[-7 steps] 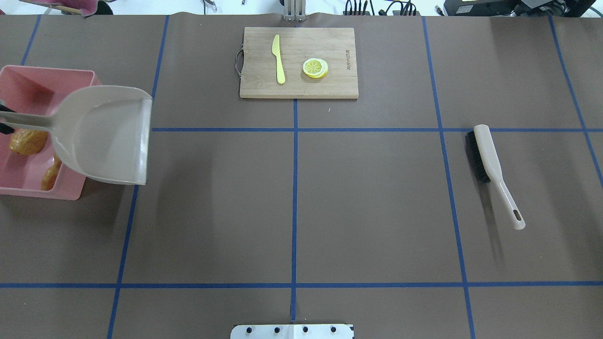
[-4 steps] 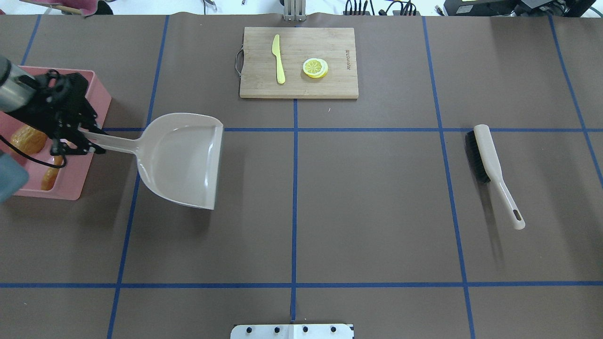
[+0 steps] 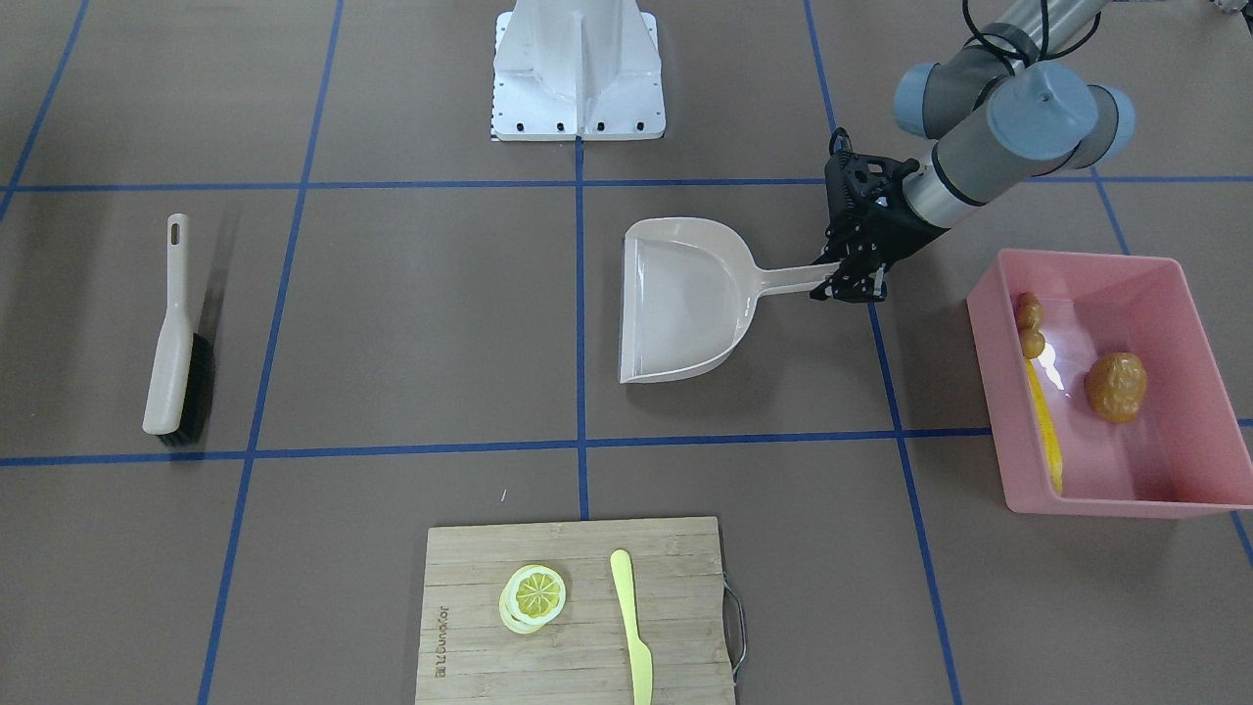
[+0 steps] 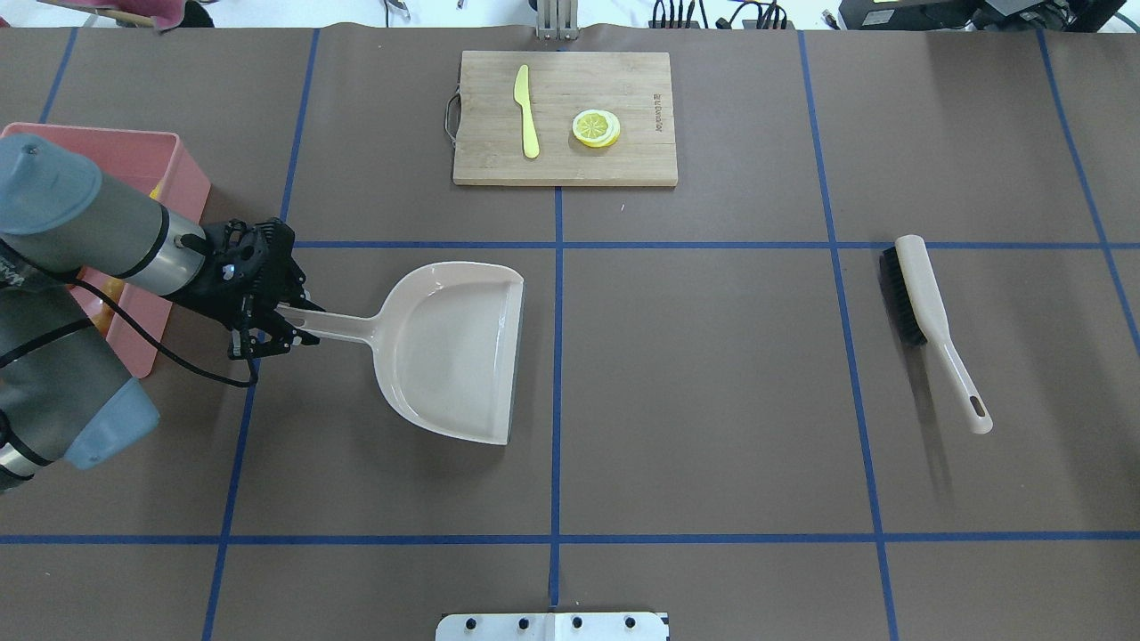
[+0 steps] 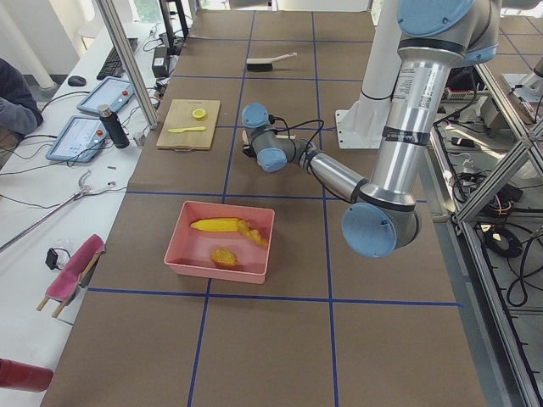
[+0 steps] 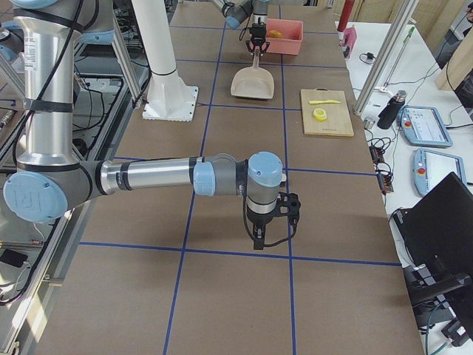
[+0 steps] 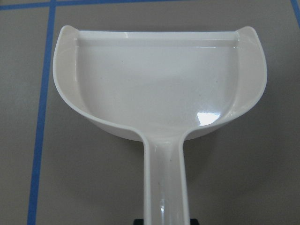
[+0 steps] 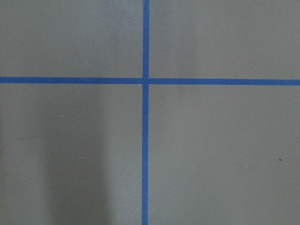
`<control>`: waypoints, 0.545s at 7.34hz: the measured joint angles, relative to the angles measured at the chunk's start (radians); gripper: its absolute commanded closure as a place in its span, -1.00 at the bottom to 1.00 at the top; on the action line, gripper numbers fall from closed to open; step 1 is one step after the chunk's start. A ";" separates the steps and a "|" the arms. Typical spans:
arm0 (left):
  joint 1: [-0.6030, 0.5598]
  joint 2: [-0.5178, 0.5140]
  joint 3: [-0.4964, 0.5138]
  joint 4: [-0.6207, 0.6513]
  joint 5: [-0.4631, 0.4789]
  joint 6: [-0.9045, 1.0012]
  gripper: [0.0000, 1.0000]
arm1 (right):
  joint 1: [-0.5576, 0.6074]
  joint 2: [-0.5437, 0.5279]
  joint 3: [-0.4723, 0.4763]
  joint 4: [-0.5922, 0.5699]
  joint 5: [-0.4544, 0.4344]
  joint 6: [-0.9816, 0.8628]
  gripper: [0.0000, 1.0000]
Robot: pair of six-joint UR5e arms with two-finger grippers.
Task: Sweep and dump trash into bin
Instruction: 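Lower the empty dustpan back onto the table with the left gripper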
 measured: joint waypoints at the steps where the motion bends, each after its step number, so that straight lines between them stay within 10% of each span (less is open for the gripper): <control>1: 0.012 -0.004 0.008 -0.026 0.003 -0.050 1.00 | 0.003 -0.002 -0.001 -0.002 -0.006 -0.010 -1.00; 4: 0.027 -0.011 0.024 -0.065 0.010 -0.093 0.64 | 0.018 -0.014 -0.003 0.006 -0.002 -0.016 -1.00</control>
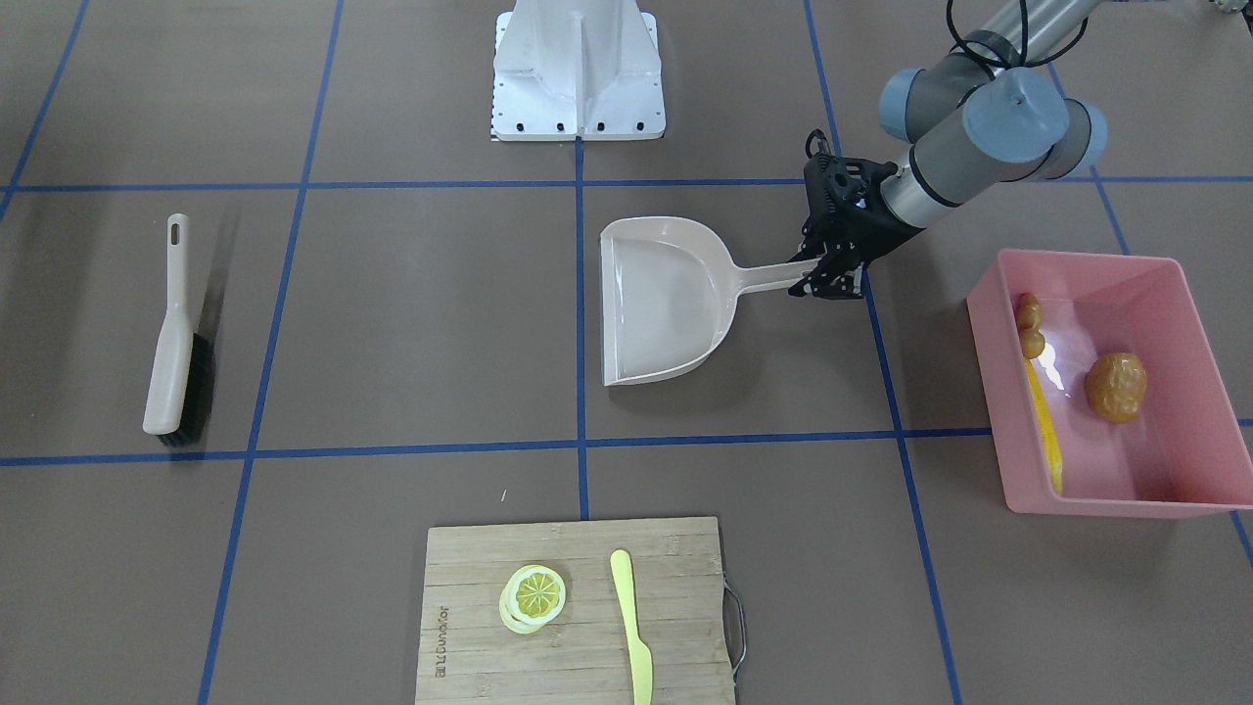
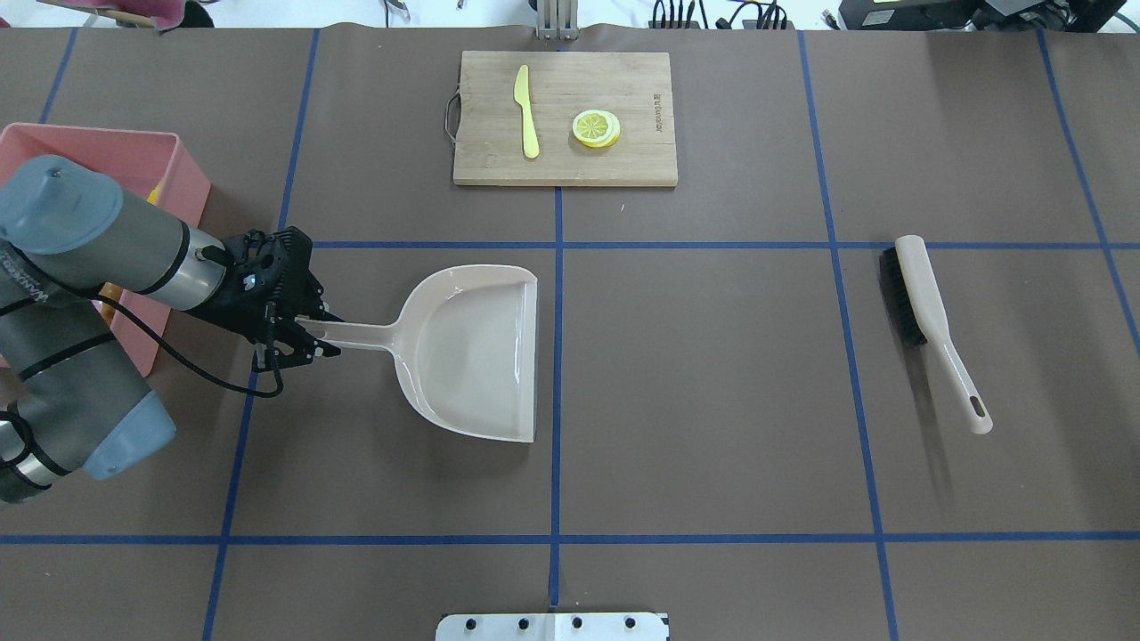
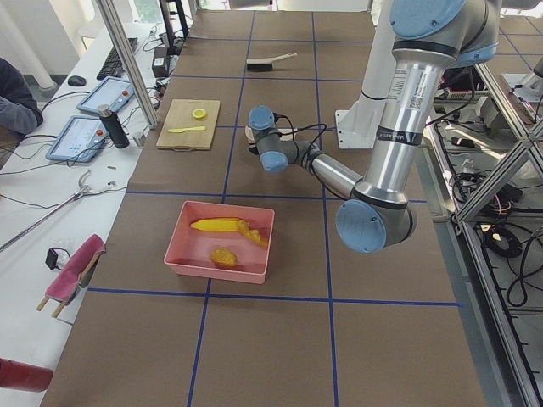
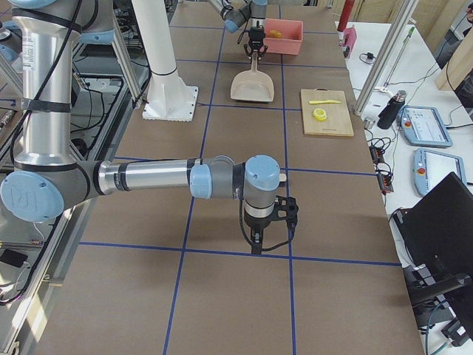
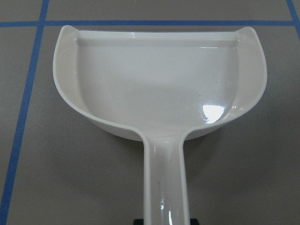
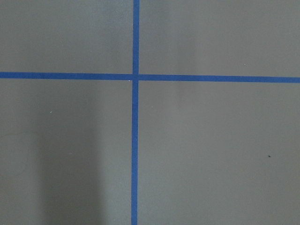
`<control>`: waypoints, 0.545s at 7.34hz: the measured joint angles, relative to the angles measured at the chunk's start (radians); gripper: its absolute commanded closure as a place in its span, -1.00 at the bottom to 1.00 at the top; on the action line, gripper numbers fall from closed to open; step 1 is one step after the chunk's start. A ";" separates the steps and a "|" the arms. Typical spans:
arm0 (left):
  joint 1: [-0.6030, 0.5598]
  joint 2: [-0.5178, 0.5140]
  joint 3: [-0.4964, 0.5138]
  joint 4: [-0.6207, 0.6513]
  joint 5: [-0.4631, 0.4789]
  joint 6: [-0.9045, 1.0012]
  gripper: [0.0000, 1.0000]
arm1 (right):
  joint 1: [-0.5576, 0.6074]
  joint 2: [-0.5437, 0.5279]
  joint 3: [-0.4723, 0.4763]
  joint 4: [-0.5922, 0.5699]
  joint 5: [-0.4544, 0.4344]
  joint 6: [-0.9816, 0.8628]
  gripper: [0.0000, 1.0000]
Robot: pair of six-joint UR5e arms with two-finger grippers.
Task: Sweep and dump trash into bin
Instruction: 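Lower the empty dustpan back onto the table with the left gripper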
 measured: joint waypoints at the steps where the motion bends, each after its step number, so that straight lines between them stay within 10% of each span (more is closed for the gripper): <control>1: 0.001 -0.006 0.010 -0.022 0.016 0.000 -0.98 | 0.004 0.000 0.001 0.000 0.016 0.001 -1.00; 4: 0.005 -0.012 0.039 -0.086 0.051 -0.001 -0.99 | 0.009 0.003 0.005 0.002 0.061 0.010 -1.00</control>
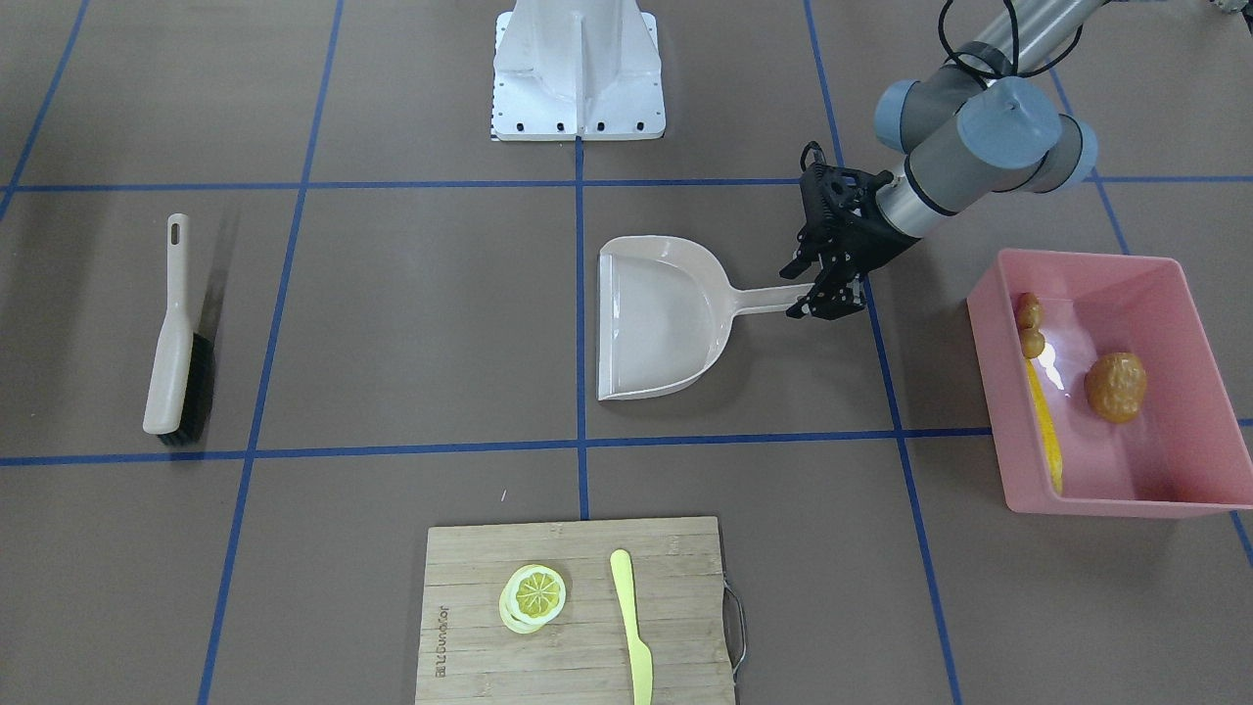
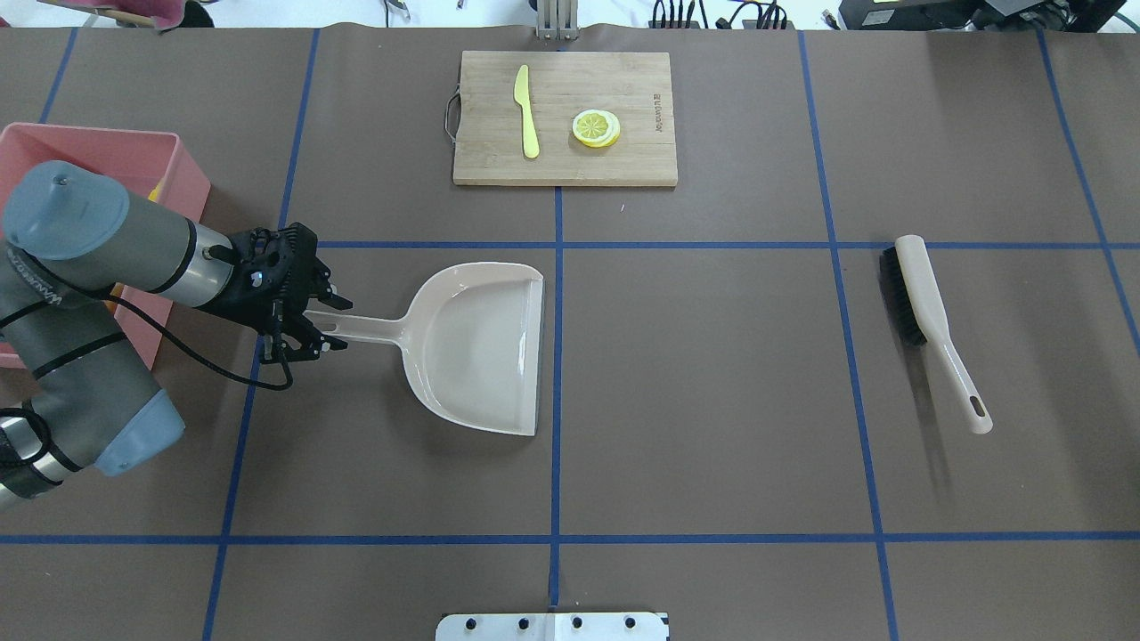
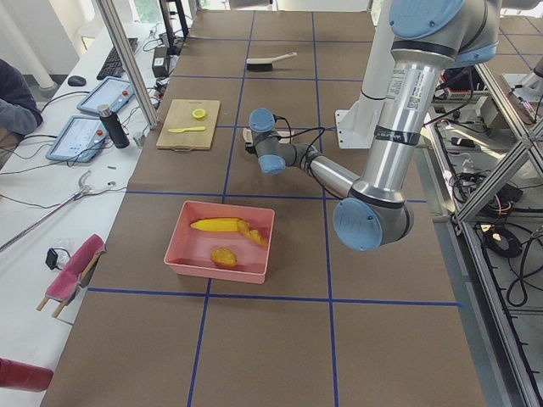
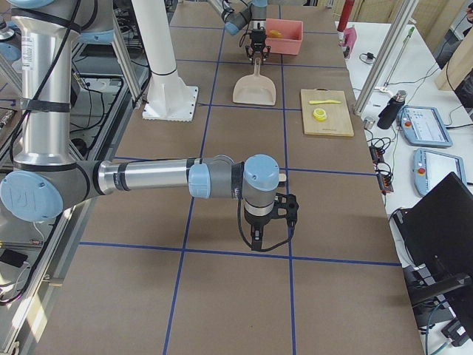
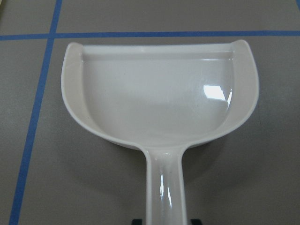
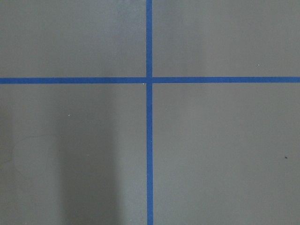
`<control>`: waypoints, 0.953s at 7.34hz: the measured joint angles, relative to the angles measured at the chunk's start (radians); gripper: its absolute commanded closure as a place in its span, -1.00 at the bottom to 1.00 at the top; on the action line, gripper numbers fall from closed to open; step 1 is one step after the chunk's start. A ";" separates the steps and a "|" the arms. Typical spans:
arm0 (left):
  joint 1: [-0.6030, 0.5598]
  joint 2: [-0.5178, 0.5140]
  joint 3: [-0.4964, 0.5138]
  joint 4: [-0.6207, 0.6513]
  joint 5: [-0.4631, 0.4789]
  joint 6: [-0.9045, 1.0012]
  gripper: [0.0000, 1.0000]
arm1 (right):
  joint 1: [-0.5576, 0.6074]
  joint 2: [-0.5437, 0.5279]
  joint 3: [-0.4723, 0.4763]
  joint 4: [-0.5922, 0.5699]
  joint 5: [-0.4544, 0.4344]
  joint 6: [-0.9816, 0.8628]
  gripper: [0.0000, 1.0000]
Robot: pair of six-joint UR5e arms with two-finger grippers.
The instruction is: Sweep and dump trash into bin
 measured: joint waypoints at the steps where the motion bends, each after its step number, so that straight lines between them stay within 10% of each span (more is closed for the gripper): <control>1: -0.011 0.002 -0.006 -0.017 -0.013 -0.004 -0.99 | 0.000 0.002 0.000 0.001 0.009 0.000 -1.00; 7: -0.545 0.200 -0.032 0.180 -0.176 -0.009 -0.99 | 0.000 0.005 -0.008 0.001 0.016 -0.003 -1.00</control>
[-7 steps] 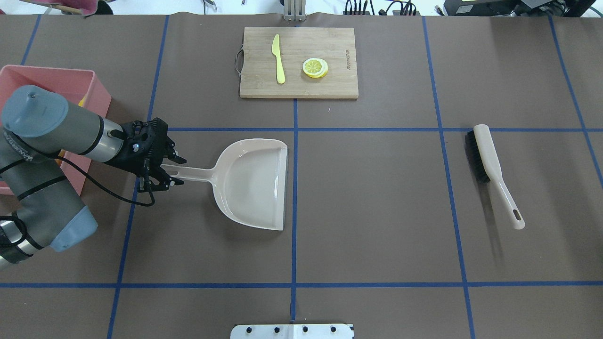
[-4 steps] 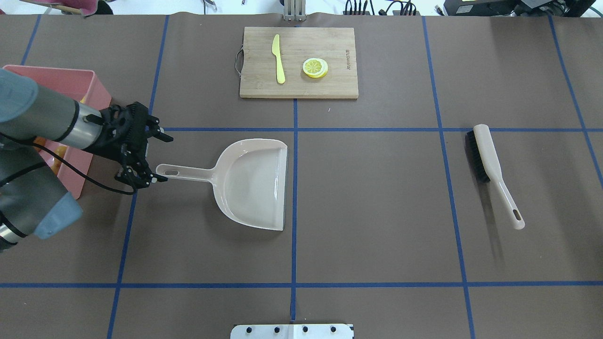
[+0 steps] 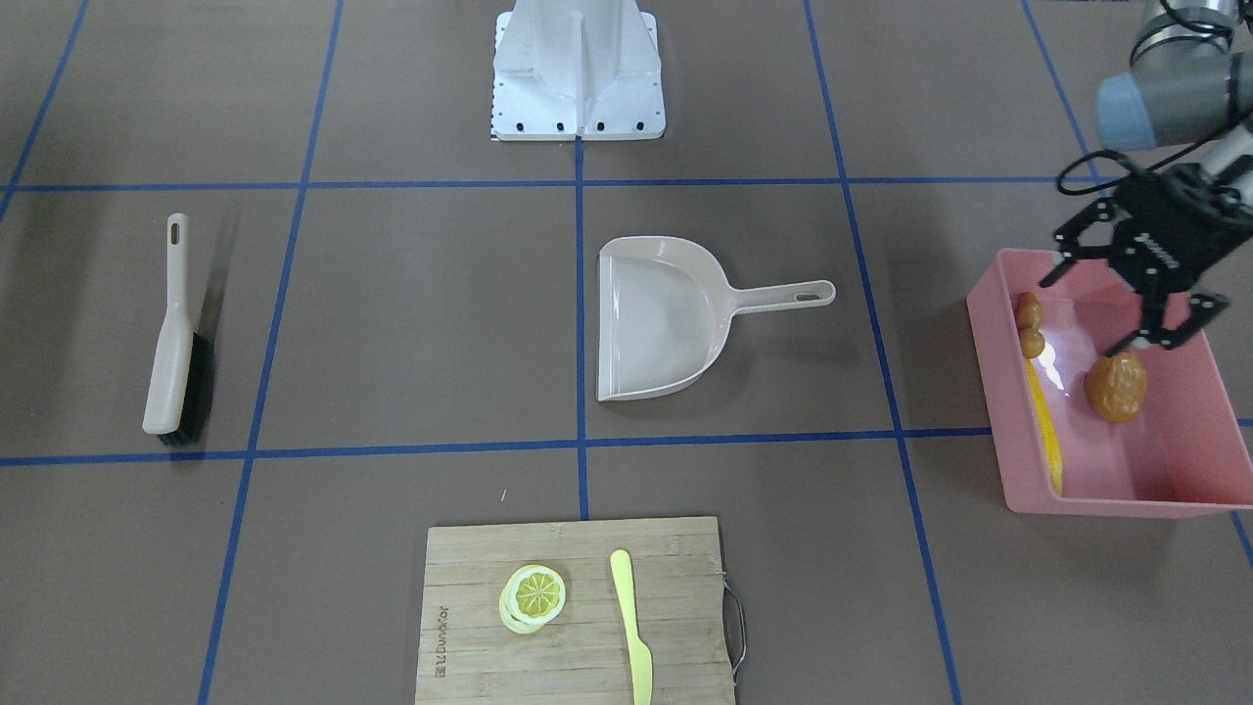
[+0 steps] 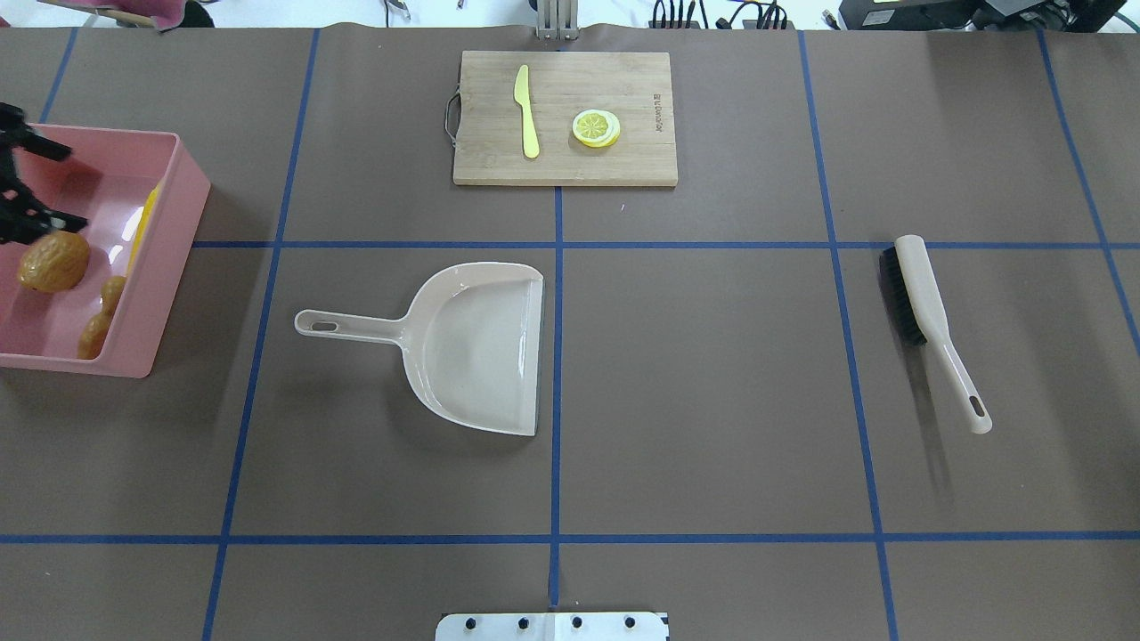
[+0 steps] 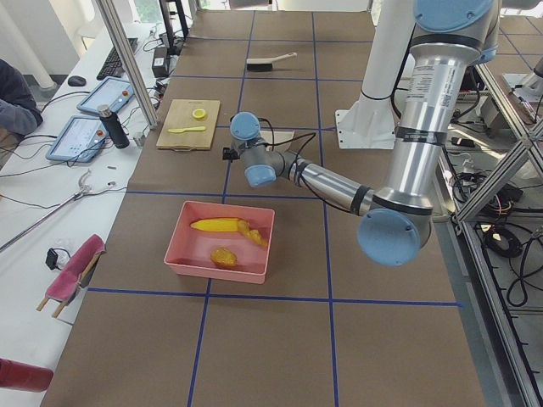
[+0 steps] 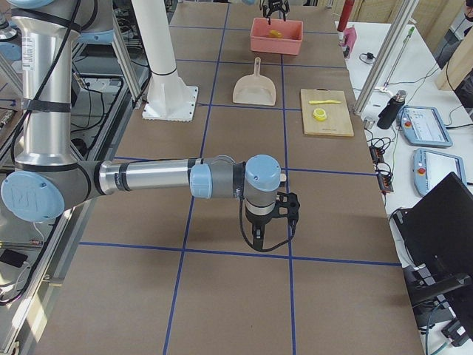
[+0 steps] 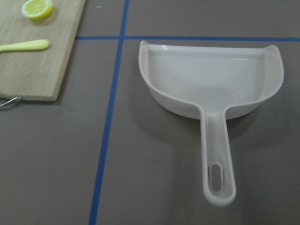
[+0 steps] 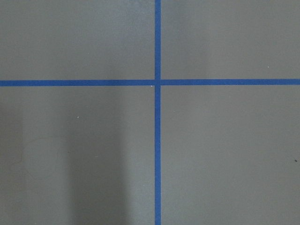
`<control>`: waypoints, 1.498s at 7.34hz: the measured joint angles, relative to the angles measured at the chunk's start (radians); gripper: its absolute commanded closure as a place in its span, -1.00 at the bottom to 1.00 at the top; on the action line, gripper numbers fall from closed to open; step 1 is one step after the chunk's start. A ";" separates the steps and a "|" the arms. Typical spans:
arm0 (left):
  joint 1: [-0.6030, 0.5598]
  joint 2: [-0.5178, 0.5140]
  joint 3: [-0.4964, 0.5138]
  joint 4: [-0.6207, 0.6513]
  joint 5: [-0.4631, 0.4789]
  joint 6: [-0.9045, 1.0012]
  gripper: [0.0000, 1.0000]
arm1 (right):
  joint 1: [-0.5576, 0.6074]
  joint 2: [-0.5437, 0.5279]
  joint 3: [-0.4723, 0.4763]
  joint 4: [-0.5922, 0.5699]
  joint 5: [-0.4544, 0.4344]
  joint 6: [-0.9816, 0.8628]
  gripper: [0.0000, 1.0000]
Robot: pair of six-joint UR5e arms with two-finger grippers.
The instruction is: Sweep and dump trash into bin
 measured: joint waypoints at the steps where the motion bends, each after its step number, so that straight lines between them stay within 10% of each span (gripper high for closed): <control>1: -0.096 0.040 0.035 0.053 -0.002 -0.001 -0.99 | 0.000 -0.001 0.000 0.000 0.000 0.000 -1.00; 5: -0.257 0.082 0.245 0.137 0.000 -0.278 -0.99 | 0.001 -0.009 0.000 -0.001 0.002 0.005 -1.00; 11: -0.261 0.074 0.224 0.301 -0.020 -0.671 -0.99 | 0.013 -0.011 -0.002 -0.002 0.003 0.006 -1.00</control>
